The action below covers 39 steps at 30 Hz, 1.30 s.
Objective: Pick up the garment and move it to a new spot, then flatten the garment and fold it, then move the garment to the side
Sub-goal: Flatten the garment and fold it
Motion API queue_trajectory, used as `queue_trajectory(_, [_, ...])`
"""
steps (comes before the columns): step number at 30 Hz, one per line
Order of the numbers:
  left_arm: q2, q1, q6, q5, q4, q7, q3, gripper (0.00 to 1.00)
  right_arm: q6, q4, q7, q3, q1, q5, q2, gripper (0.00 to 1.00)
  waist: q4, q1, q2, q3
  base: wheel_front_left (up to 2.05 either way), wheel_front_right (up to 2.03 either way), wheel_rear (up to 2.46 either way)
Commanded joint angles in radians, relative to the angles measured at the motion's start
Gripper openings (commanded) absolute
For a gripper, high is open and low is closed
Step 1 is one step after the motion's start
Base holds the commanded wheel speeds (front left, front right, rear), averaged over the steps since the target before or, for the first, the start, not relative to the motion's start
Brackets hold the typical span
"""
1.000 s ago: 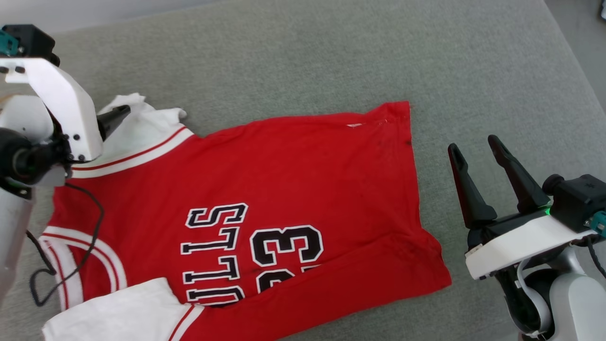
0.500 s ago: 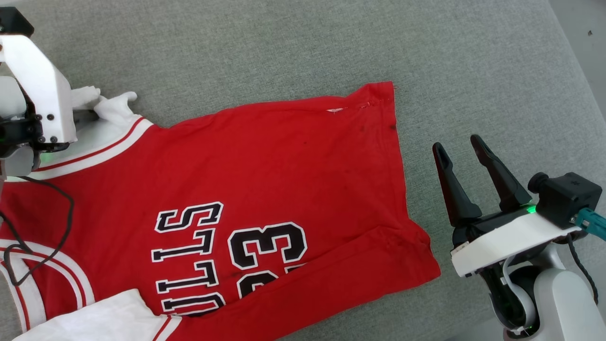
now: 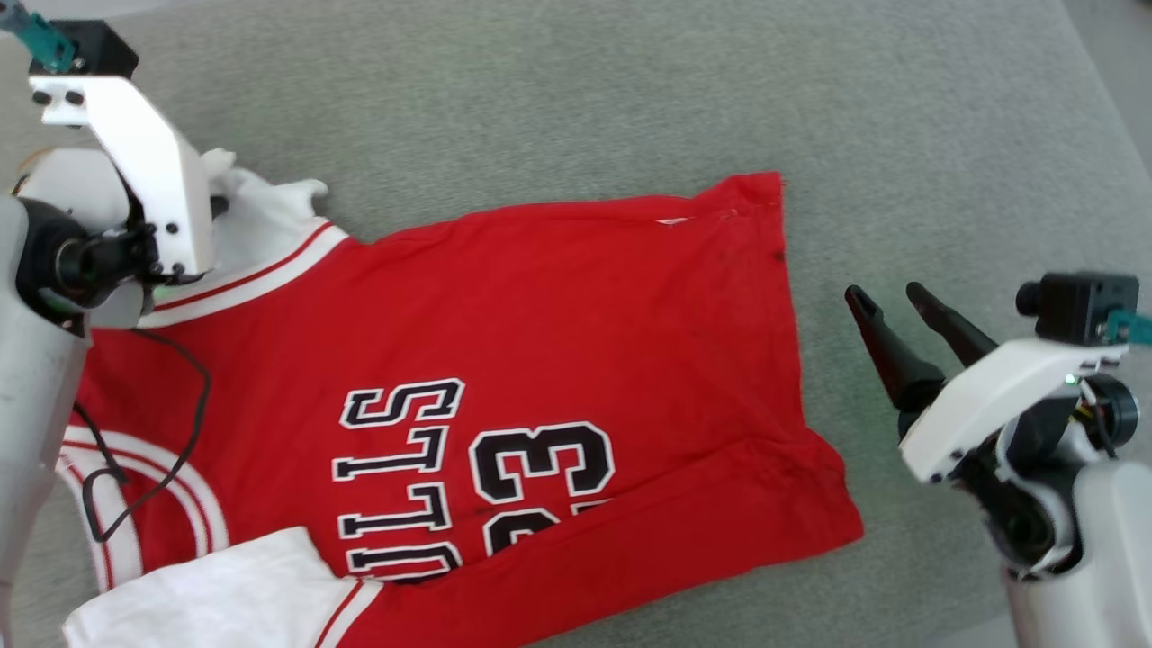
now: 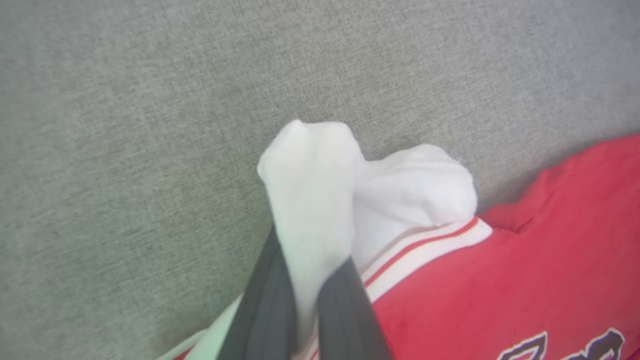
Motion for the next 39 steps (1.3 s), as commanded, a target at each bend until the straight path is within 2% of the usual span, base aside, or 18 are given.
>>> queue_trajectory(1, [-0.011, -0.028, -0.010, 0.009, -0.017, -0.025, -0.003, 0.00, 0.000, 0.033, 0.078, -0.015, -0.051, 0.021, -0.021, 1.00, 0.038, -0.0001, 0.0000, -0.012, 0.00, 0.00, 0.00])
queue_trajectory(7, [-0.056, -0.064, -0.035, 0.008, -0.080, -0.087, -0.002, 0.00, 0.000, 0.152, 0.293, -0.057, -0.201, 0.059, -0.055, 1.00, 0.116, -0.0001, 0.0000, 0.004, 0.00, 0.00, 0.00])
queue_trajectory(16, [-0.078, -0.086, -0.046, 0.026, -0.161, -0.120, -0.018, 0.00, 0.000, 0.341, 0.428, -0.101, -0.403, 0.027, -0.070, 1.00, 0.196, -0.0001, 0.0000, 0.050, 0.00, 0.00, 0.00])
queue_trajectory(22, [-0.087, -0.073, -0.051, 0.024, -0.181, -0.139, -0.024, 0.00, -0.001, 0.503, 0.508, -0.101, -0.456, -0.023, -0.056, 1.00, 0.223, -0.0001, 0.0000, 0.062, 0.00, 0.00, 0.00])
queue_trajectory(23, [-0.088, -0.069, -0.053, 0.023, -0.180, -0.143, -0.025, 0.00, -0.001, 0.523, 0.519, -0.102, -0.456, -0.032, -0.051, 0.87, 0.226, -0.0001, 0.0000, 0.062, 0.00, 0.00, 0.00])
queue_trajectory(24, [-0.089, -0.065, -0.052, 0.019, -0.178, -0.145, -0.025, 0.00, -0.001, 0.540, 0.533, -0.102, -0.459, -0.038, -0.048, 0.35, 0.228, -0.0001, 0.0000, 0.062, 0.00, 0.00, 0.00])
queue_trajectory(25, [-0.091, -0.061, -0.053, 0.016, -0.176, -0.146, -0.024, 0.00, -0.001, 0.552, 0.544, -0.097, -0.460, -0.042, -0.046, 0.11, 0.230, -0.0001, 0.0000, 0.062, 0.00, 0.00, 0.00])
queue_trajectory(26, [-0.094, -0.059, -0.055, 0.008, -0.174, -0.148, -0.021, 0.00, -0.001, 0.558, 0.545, -0.096, -0.464, -0.042, -0.042, 0.00, 0.232, -0.0001, 0.0000, 0.061, 0.00, 0.00, 0.00])
queue_trajectory(29, [-0.096, -0.048, -0.061, -0.007, -0.171, -0.160, -0.010, 0.00, 0.000, 0.546, 0.534, -0.090, -0.483, -0.044, -0.047, 0.00, 0.234, -0.0001, 0.0000, 0.054, 0.00, 0.00, 0.00])
queue_trajectory(34, [-0.091, -0.013, -0.061, -0.021, -0.168, -0.203, 0.006, 0.00, 0.000, 0.468, 0.466, -0.060, -0.495, -0.063, -0.107, 0.00, 0.243, -0.0001, 0.0000, 0.013, 0.00, 0.00, 0.00])
queue_trajectory(37, [-0.084, 0.033, -0.061, -0.029, -0.181, -0.234, 0.017, 0.00, 0.000, 0.412, 0.440, -0.038, -0.455, -0.066, -0.133, 0.00, 0.251, -0.0001, 0.0000, -0.030, 0.00, 0.00, 0.00])
queue_trajectory(39, [-0.072, 0.126, -0.048, -0.046, -0.221, -0.288, 0.041, 0.00, 0.000, 0.327, 0.417, -0.030, -0.368, -0.049, -0.155, 0.00, 0.262, -0.0001, 0.0000, -0.097, 0.00, 0.00, 0.00])
